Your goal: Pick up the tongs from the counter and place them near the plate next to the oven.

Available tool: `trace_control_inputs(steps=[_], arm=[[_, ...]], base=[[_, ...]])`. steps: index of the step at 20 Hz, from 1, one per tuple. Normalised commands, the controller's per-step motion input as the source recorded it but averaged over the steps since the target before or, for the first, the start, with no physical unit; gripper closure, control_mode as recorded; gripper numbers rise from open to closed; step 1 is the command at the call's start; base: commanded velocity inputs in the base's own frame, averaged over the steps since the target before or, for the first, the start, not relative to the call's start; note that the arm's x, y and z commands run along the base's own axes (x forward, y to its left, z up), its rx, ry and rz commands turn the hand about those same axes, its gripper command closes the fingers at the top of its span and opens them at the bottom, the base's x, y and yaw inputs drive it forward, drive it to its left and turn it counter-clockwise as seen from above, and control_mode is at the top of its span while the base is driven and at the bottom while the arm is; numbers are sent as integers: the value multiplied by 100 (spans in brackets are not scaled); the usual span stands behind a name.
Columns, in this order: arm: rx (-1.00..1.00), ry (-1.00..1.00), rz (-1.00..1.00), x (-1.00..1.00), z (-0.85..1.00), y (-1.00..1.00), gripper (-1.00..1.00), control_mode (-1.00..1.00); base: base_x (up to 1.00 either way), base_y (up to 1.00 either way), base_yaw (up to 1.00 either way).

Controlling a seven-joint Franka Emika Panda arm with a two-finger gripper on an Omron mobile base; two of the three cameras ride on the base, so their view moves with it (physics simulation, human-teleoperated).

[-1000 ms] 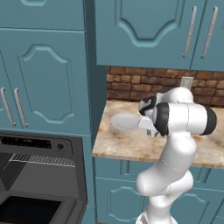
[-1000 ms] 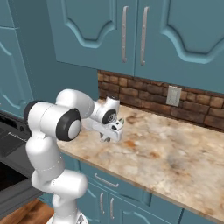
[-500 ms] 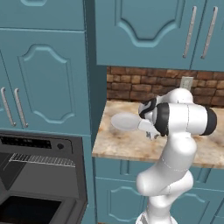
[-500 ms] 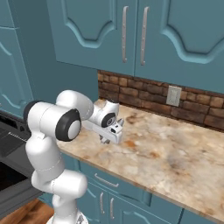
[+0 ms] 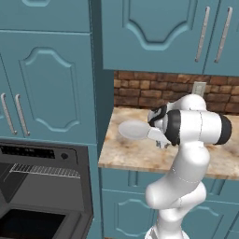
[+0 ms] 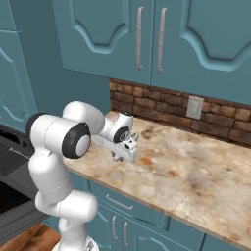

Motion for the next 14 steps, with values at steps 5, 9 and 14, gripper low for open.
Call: trace_control_inputs(steps=[5, 9, 14], arm=[[0, 1, 0, -2, 4, 0, -100, -100], [0, 0, -1, -12, 10, 2, -100, -100], [0, -2, 0, -62, 23, 13, -100, -100]], base=[[0, 0, 0], [0, 0, 0], [0, 0, 0]])
